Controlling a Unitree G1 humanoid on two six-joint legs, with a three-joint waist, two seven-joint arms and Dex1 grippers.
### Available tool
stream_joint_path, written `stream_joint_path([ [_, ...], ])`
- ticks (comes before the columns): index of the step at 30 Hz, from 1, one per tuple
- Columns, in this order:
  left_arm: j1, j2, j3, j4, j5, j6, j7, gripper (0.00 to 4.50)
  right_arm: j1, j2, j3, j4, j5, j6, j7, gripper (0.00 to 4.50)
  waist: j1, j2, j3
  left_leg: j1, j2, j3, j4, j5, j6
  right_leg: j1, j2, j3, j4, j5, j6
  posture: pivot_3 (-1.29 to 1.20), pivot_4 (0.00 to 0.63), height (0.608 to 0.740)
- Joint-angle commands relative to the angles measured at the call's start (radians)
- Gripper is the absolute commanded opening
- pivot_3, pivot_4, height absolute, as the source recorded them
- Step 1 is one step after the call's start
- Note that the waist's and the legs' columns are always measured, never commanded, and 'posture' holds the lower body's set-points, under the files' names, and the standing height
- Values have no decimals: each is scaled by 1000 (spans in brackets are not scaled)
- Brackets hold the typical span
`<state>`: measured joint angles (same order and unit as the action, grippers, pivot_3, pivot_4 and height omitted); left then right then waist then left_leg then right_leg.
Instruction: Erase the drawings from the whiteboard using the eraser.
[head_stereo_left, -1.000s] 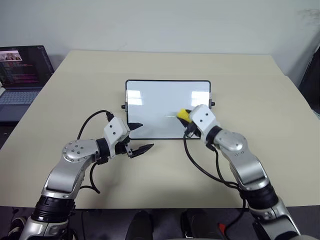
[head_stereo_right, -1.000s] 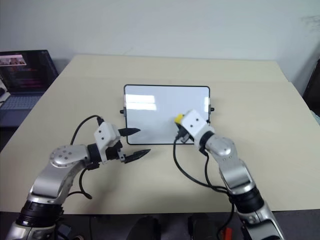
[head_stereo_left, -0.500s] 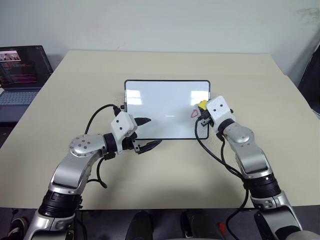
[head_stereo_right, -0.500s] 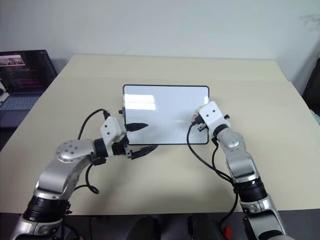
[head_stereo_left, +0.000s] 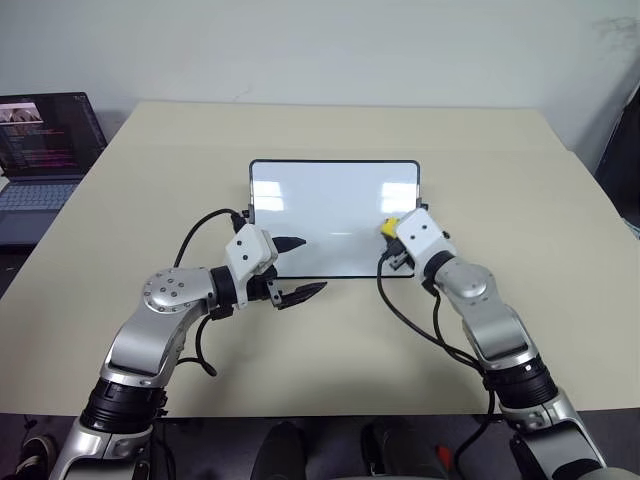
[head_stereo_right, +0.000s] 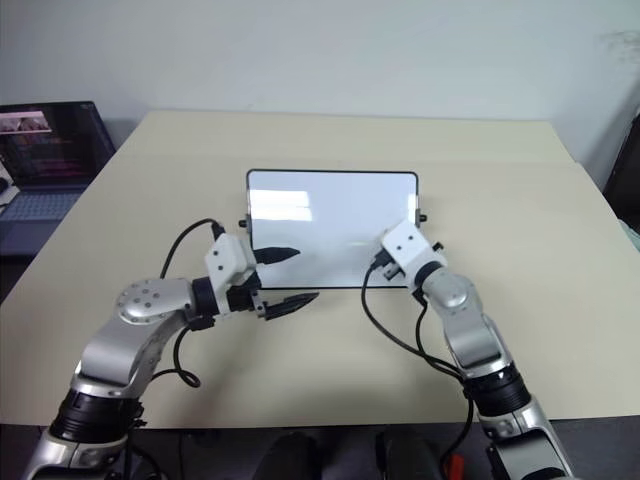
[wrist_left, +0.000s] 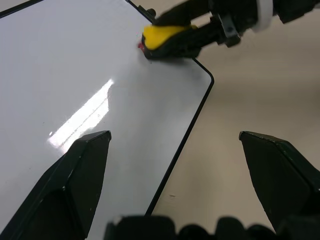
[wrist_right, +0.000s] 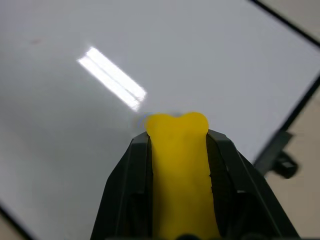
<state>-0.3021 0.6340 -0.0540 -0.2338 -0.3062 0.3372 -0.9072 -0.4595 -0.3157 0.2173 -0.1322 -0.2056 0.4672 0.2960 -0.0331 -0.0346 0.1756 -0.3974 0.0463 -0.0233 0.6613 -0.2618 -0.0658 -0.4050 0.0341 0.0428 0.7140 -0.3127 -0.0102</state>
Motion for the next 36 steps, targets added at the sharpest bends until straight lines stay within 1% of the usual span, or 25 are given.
stream_joint_path([
  [1,-10,-3,2,-15,-1,-21,-2,4500,-4,-17,-25,3,-10,-18,-2,1102,1,0,0,0,0,0,0,0,0,0,0,0,0,0,0,0,150,740],
  [6,-6,-2,3,-9,1,-26,-3,4500,22,-35,36,-32,8,-4,105,1102,1,0,0,0,0,0,0,0,0,0,0,0,0,0,0,0,150,740],
  [8,-7,-3,2,-7,1,-28,-3,4500,37,-41,88,-52,10,7,168,1102,-2,0,0,0,0,0,0,0,0,0,0,0,0,0,0,0,150,740],
  [10,-8,-3,1,-5,3,-31,-4,4500,29,-24,85,-35,-20,-11,127,1102,-5,0,0,1,0,0,0,0,0,0,1,0,0,0,0,0,150,740],
  [13,-9,-4,0,-1,3,-35,-5,4500,-24,-11,36,18,-74,-54,13,1102,-5,0,0,1,0,0,0,0,0,0,1,0,1,0,0,0,150,740],
  [17,-9,-4,-1,2,4,-38,-5,4500,-55,-17,12,52,-78,-80,-14,1102,-1,0,0,1,0,0,1,0,0,0,0,0,1,0,0,0,150,740],
  [20,-7,-4,1,2,2,-39,-6,4500,-46,-24,23,49,-59,-48,45,1102,0,0,0,0,0,0,0,0,0,0,0,0,0,0,0,0,150,740],
  [23,-5,-3,1,2,2,-41,-7,4500,2,-41,70,-2,-15,15,173,1102,0,0,0,0,0,0,0,0,0,0,0,0,0,0,0,0,150,740],
  [25,-4,-3,3,2,1,-41,-8,4500,21,-49,88,-29,-9,40,210,1102,-1,0,0,1,0,0,0,0,0,0,0,0,0,0,0,0,150,740],
  [27,-3,-2,3,1,1,-41,-9,4500,20,-44,81,-32,-32,33,182,1102,-3,0,0,1,0,0,0,0,0,0,0,0,0,0,0,0,150,740],
  [29,-4,-3,1,3,1,-41,-10,4500,-2,-29,46,-5,-67,-6,90,1102,-2,0,0,2,0,0,0,0,0,0,0,1,1,0,1,0,150,740],
  [31,-5,-4,0,5,1,-41,-11,4500,-24,-24,17,14,-82,-38,33,1102,-1,0,0,2,0,0,1,0,0,1,0,0,2,0,1,0,150,740],
  [34,-5,-5,0,4,0,-40,-13,4500,-40,-30,4,26,-89,-57,7,1102,0,0,0,1,0,0,1,0,0,1,0,0,2,0,1,0,150,740],
  [36,-3,-5,1,3,0,-39,-14,4500,-36,-36,6,27,-83,-44,27,1102,0,0,0,1,0,0,0,0,0,0,0,0,1,1,0,0,150,740],
])
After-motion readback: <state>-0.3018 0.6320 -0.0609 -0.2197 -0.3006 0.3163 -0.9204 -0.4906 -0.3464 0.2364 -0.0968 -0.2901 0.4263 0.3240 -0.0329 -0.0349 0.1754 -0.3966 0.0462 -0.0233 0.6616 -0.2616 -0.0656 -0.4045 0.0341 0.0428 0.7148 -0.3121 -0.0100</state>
